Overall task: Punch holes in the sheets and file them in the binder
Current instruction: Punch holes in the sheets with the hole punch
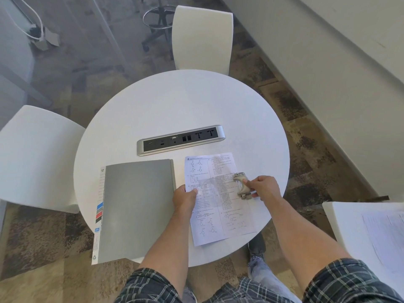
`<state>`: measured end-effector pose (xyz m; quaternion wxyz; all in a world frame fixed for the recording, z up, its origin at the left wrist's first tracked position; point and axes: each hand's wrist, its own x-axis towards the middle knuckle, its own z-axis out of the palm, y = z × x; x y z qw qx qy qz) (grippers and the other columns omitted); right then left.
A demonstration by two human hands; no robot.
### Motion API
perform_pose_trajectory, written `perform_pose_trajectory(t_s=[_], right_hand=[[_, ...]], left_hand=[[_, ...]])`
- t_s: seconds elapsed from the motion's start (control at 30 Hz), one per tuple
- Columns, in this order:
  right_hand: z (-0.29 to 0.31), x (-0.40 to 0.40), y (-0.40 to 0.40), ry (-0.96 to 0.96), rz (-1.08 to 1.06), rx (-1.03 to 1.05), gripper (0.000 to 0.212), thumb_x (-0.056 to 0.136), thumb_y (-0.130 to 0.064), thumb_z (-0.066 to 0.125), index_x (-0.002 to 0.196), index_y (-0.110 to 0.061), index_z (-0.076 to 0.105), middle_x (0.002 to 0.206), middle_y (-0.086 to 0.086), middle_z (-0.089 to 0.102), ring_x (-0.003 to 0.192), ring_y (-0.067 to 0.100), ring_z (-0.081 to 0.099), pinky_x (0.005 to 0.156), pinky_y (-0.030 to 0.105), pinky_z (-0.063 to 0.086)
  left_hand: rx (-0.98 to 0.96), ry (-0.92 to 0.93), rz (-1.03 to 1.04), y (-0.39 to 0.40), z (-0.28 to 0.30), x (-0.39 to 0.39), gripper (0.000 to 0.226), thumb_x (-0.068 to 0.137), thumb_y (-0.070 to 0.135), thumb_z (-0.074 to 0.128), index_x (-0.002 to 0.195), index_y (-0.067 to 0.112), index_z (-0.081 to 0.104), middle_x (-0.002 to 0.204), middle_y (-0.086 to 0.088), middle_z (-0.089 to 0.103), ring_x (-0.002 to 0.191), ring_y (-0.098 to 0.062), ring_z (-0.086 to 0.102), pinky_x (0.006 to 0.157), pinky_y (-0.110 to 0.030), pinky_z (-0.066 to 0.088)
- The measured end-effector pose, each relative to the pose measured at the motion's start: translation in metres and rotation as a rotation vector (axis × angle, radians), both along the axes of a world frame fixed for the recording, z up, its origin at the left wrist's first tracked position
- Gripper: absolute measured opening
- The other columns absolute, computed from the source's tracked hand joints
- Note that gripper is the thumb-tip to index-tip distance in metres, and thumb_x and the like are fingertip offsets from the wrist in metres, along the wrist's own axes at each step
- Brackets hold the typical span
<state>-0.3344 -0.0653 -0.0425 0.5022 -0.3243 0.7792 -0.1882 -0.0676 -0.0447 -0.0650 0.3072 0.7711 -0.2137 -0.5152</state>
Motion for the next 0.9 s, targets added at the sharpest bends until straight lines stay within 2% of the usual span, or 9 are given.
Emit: perform_pose_trajectory(t_s=[0.13, 0.27, 0.33, 0.43, 0.63, 0.77, 0.9], right_hand=[[0.002, -0.001, 0.000, -0.026, 0.015, 0.000, 0.037, 0.083, -0.038, 0.086, 0.082, -0.003, 0.072, 0.083, 0.008, 0.079, 0.065, 0.019, 0.069, 0.059, 0.028, 0.044], [0.001, -0.003, 0.001, -0.020, 0.021, -0.013, 0.046, 0.081, -0.041, 0.087, 0.088, 0.003, 0.075, 0.080, 0.005, 0.079, 0.064, 0.020, 0.068, 0.062, 0.030, 0.047], [-0.003, -0.004, 0.001, -0.005, 0.035, -0.007, 0.048, 0.079, -0.046, 0.087, 0.087, 0.001, 0.076, 0.076, 0.002, 0.079, 0.066, 0.023, 0.070, 0.071, 0.038, 0.055], [-0.005, -0.006, 0.000, 0.040, 0.087, 0.009, 0.048, 0.077, -0.052, 0.086, 0.080, -0.005, 0.077, 0.072, -0.004, 0.079, 0.076, 0.030, 0.077, 0.085, 0.050, 0.061], [-0.002, -0.006, -0.008, 0.128, 0.181, 0.059, 0.049, 0.076, -0.057, 0.084, 0.082, -0.009, 0.075, 0.070, -0.007, 0.078, 0.073, 0.018, 0.077, 0.086, 0.048, 0.062], [-0.002, -0.006, -0.010, 0.164, 0.197, 0.084, 0.049, 0.076, -0.057, 0.083, 0.082, -0.009, 0.075, 0.070, -0.007, 0.078, 0.073, 0.018, 0.077, 0.087, 0.047, 0.062], [-0.003, -0.005, -0.011, 0.176, 0.200, 0.098, 0.049, 0.076, -0.059, 0.083, 0.082, -0.011, 0.076, 0.070, -0.007, 0.078, 0.073, 0.018, 0.077, 0.086, 0.047, 0.062]], left_hand=[[0.002, -0.008, 0.023, 0.001, 0.000, -0.002, 0.009, 0.092, 0.009, 0.069, 0.089, 0.017, 0.072, 0.094, -0.001, 0.075, 0.087, -0.024, 0.073, 0.080, -0.038, 0.062], [0.000, -0.042, -0.008, 0.000, 0.004, -0.002, 0.012, 0.092, 0.007, 0.067, 0.086, 0.016, 0.070, 0.090, 0.000, 0.073, 0.078, -0.020, 0.067, 0.066, -0.026, 0.054], [0.007, -0.061, -0.030, -0.002, 0.006, -0.002, 0.008, 0.093, 0.008, 0.066, 0.089, 0.014, 0.071, 0.089, 0.001, 0.072, 0.076, -0.019, 0.066, 0.061, -0.024, 0.052], [0.015, -0.094, -0.071, -0.005, 0.007, 0.000, 0.009, 0.093, 0.009, 0.065, 0.088, 0.015, 0.070, 0.090, 0.002, 0.072, 0.079, -0.021, 0.068, 0.063, -0.026, 0.054], [0.027, -0.153, -0.154, -0.015, 0.006, 0.002, 0.009, 0.091, 0.008, 0.064, 0.093, 0.012, 0.072, 0.087, 0.002, 0.071, 0.079, -0.023, 0.069, 0.076, -0.037, 0.060], [0.031, -0.191, -0.170, -0.023, 0.009, 0.002, 0.009, 0.090, 0.006, 0.063, 0.091, 0.011, 0.070, 0.083, 0.002, 0.069, 0.071, -0.019, 0.064, 0.071, -0.032, 0.057], [0.062, -0.239, -0.175, -0.022, 0.011, -0.003, 0.009, 0.089, 0.006, 0.060, 0.089, 0.010, 0.068, 0.078, 0.001, 0.066, 0.070, -0.023, 0.063, 0.067, -0.034, 0.056]])
